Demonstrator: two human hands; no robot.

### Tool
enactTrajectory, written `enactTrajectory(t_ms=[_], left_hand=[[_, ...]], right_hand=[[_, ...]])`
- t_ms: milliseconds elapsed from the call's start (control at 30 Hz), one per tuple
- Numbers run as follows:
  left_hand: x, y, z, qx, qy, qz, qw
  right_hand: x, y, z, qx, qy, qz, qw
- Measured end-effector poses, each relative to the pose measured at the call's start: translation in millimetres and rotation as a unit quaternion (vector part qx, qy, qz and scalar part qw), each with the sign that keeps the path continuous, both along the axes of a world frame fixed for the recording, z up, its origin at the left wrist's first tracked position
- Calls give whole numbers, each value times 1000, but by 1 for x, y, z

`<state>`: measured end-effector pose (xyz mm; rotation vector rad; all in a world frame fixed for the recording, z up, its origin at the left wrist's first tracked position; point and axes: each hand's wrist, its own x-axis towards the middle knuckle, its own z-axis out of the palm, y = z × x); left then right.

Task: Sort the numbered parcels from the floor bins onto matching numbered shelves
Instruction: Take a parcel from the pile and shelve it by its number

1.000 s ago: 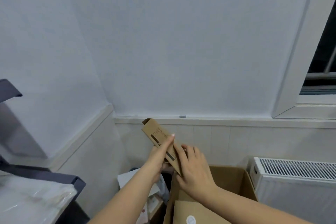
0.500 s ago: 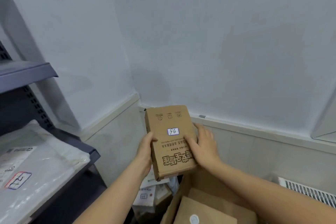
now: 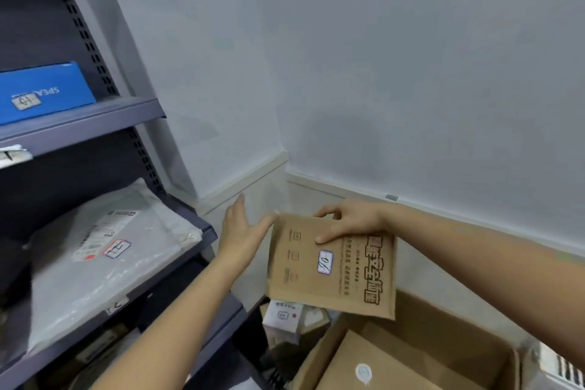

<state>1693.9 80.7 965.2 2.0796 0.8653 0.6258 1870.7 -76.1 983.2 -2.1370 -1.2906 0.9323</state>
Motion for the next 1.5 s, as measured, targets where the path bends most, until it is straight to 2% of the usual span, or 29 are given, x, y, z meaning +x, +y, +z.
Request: enactTrajectory(t_ms=[67, 133, 167, 233, 367, 433, 533, 633, 700, 800, 867, 1200, 1500], left_hand=[[-2, -3, 10, 49, 133, -123, 982], [-1, -11, 13, 6, 236, -220, 946], [0, -14, 10, -34, 247, -249, 936], [1, -19, 1, -90, 218, -260, 936], [-13, -25, -8, -95, 172, -190, 962], [-27, -26, -10, -127, 139, -161, 969], [-53, -23, -17, -170, 65, -92, 979], [-72, -23, -26, -228, -8, -23, 973], [-79, -27, -29, -305, -76, -3, 949], [-81, -34, -33, -349, -138, -15, 927], [-83, -40, -35, -360, -159, -19, 919], [-115, -54, -33, -364, -210, 61, 905], [-162, -51, -29, -328, -214, 154, 907]], right_hand=[[-5, 7, 19, -59, -83, 91, 991], [-15, 14, 34, -76, -152, 152, 974], [-21, 17, 39, -77, -182, 174, 965], [-31, 22, 45, -78, -230, 206, 948], [-39, 25, 46, -54, -282, 205, 936], [-38, 23, 47, 17, -322, 165, 932], [-31, 18, 42, 210, -363, 53, 906], [-28, 11, 18, 329, -259, -120, 900], [-36, 9, -5, 321, -120, -209, 916], [-59, 14, -36, 276, 147, -194, 930], [-76, 18, -51, 269, 238, -166, 918], [-108, 38, -58, 303, 270, -110, 907], [-149, 62, -56, 282, 253, -64, 923]])
